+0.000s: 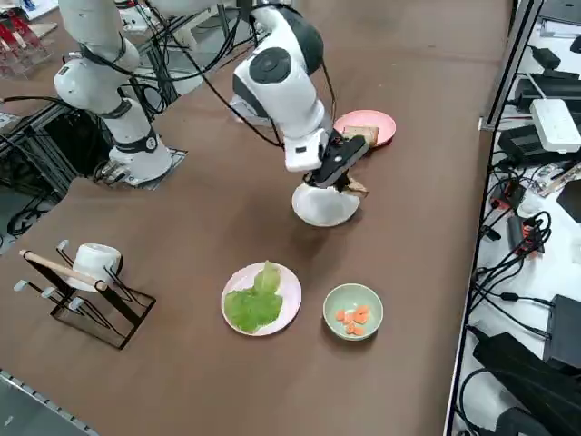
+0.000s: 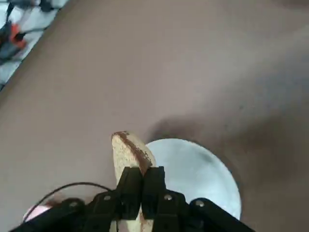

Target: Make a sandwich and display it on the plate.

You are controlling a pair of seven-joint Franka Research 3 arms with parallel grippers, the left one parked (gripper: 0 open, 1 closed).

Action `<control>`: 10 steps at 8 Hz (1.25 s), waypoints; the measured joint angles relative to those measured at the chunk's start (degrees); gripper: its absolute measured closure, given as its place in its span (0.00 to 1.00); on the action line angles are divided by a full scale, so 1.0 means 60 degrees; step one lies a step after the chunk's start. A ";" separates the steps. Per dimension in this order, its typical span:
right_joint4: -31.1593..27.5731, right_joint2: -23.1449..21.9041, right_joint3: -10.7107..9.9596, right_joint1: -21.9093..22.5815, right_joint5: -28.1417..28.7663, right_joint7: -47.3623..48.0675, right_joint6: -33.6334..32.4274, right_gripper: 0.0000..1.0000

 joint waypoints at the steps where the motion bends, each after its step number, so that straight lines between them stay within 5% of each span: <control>1: -0.0016 0.0001 -0.0002 -0.0140 0.0007 0.0271 0.0000 0.95; 10: -0.0461 0.0256 0.0043 -0.0371 0.1800 0.0940 -0.0052 0.95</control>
